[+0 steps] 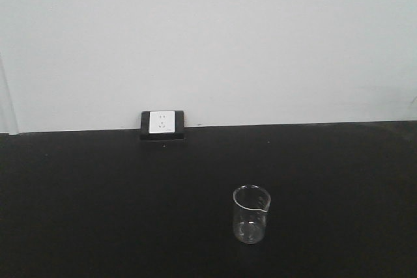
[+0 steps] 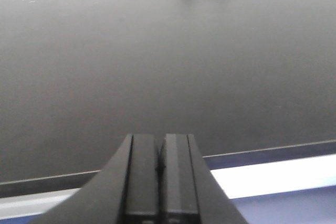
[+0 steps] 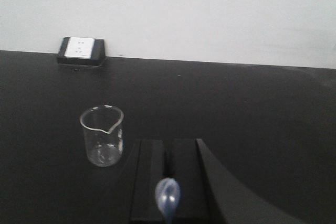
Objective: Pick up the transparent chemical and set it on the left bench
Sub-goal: 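Drive the base away from the beaker holding the pipette in the right gripper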
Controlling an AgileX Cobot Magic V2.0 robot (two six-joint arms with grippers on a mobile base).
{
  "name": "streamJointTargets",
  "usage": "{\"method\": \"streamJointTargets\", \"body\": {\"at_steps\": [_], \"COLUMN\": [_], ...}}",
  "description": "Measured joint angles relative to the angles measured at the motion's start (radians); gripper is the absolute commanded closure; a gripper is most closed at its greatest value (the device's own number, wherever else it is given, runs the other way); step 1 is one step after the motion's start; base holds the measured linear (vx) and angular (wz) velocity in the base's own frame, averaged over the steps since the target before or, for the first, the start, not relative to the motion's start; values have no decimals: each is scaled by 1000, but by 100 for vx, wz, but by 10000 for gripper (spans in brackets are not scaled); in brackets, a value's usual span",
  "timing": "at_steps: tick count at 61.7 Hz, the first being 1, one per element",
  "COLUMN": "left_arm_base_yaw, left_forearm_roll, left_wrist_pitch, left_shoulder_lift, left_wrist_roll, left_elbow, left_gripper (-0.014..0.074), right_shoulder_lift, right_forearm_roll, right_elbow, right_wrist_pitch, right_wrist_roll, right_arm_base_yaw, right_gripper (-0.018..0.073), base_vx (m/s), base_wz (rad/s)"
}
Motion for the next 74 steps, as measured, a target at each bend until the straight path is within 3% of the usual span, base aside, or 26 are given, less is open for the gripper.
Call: {"method": "streamJointTargets", "body": {"at_steps": [36, 74], "left_arm_base_yaw": [0, 0], "left_forearm_roll": [0, 0], "left_wrist_pitch": [0, 0], "left_shoulder_lift": [0, 0], "left_wrist_roll": [0, 0], "left_elbow": [0, 0], "left_gripper": [600, 600], "right_shoulder_lift": [0, 0], "right_forearm_roll": [0, 0], "right_elbow": [0, 0], "right_wrist_pitch": [5, 5], "right_wrist_roll": [0, 0], "right_arm_base_yaw": [0, 0], "right_gripper": [564, 564], "base_vx": [-15, -33], "base_wz": [-29, 36]}}
